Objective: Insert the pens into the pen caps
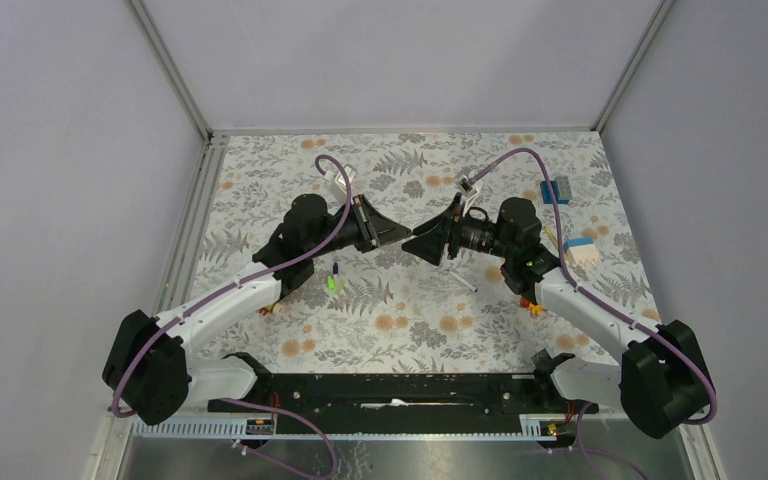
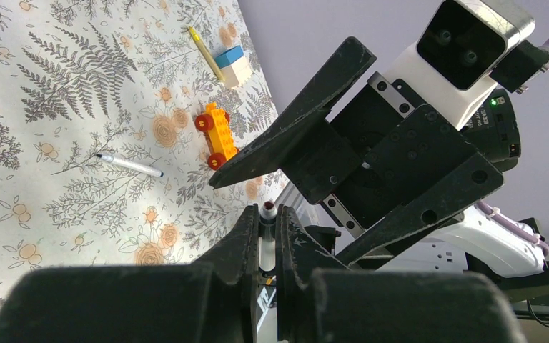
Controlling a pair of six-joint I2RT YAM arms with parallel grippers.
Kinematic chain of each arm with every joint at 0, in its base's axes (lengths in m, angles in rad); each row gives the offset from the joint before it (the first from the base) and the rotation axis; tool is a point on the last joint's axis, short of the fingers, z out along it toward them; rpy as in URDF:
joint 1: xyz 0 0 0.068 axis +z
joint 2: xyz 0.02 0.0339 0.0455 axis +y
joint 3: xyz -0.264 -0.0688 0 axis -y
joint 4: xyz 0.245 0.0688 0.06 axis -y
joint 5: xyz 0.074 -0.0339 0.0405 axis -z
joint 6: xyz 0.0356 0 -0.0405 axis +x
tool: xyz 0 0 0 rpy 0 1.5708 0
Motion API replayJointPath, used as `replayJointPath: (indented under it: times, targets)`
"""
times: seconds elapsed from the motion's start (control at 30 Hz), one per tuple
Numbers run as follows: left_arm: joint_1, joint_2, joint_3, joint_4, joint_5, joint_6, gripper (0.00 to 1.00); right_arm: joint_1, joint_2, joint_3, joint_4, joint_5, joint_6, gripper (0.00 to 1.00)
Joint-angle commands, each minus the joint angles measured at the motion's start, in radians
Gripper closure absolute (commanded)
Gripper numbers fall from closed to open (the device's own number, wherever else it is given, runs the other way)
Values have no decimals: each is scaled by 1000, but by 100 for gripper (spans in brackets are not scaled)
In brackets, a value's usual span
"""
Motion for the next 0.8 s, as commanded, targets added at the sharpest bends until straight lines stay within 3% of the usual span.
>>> replayJointPath:
  times: [0.0,0.3,0.5,0.77]
  targets:
    - [-3,-34,13,65,-5,0,100,8,-20,19,37,14,-20,24]
    - [-1,-49,8,71,-51,0,100,6,-8,34,20,-13,-16,31]
    - [-1,-49,14,65,-75,4,100,8,-4,39,7,-16,-19,45]
    - [-1,-40,16,85,-81,0,100,12,5,48,2,-22,-21,53]
